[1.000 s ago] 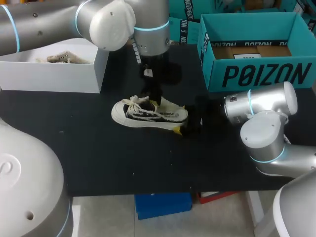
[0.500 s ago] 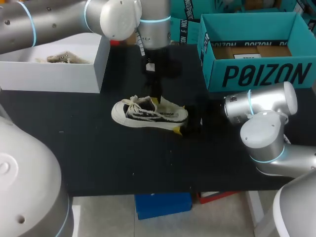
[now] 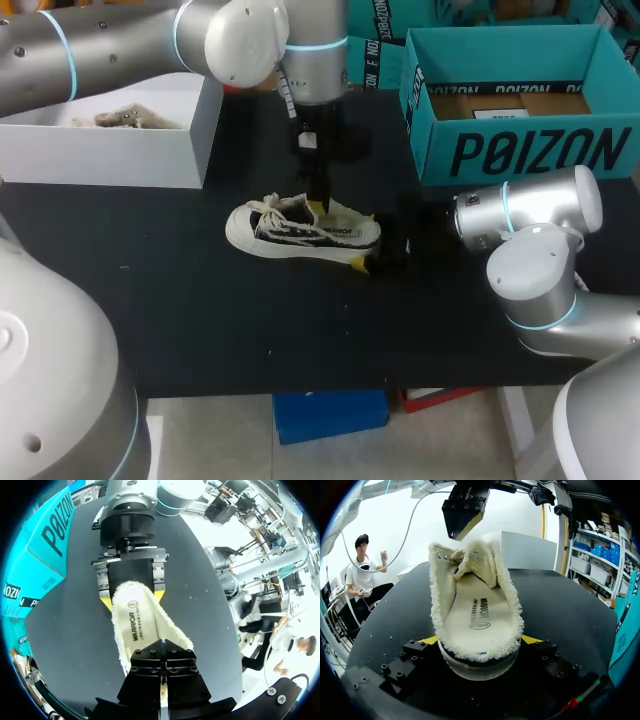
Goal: Take the shoe out of the shoebox, open the shoe tongue, remove and reinsert the insole, then place the shoe into the shoebox
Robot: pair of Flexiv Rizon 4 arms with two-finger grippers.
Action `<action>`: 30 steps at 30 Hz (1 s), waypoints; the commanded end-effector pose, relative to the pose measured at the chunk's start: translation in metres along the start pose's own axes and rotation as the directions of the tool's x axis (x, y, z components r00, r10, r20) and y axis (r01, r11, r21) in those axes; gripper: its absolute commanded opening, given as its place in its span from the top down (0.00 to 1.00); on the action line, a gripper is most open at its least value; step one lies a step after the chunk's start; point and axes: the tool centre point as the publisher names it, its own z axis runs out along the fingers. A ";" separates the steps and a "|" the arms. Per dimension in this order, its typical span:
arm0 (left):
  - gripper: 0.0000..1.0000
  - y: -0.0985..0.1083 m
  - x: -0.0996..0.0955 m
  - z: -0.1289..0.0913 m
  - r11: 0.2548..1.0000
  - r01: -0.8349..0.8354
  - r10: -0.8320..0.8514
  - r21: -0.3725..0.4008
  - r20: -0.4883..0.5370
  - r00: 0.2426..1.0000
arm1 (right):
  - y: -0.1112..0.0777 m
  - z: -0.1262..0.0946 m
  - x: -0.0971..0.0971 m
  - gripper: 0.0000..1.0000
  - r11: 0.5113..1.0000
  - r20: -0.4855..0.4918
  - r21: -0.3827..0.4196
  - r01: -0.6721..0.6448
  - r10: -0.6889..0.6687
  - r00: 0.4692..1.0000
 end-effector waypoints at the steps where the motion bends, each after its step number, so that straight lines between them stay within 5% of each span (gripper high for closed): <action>1: 1.00 0.001 0.001 0.001 1.000 -0.001 0.001 0.001 0.005 1.000 | -0.003 0.006 0.000 1.00 1.000 0.001 0.004 -0.002 0.002 1.000; 30: 1.00 0.011 -0.008 0.059 0.998 0.054 -0.055 -0.036 -0.014 0.998 | -0.003 0.006 0.000 1.00 1.000 0.001 0.004 -0.002 0.002 1.000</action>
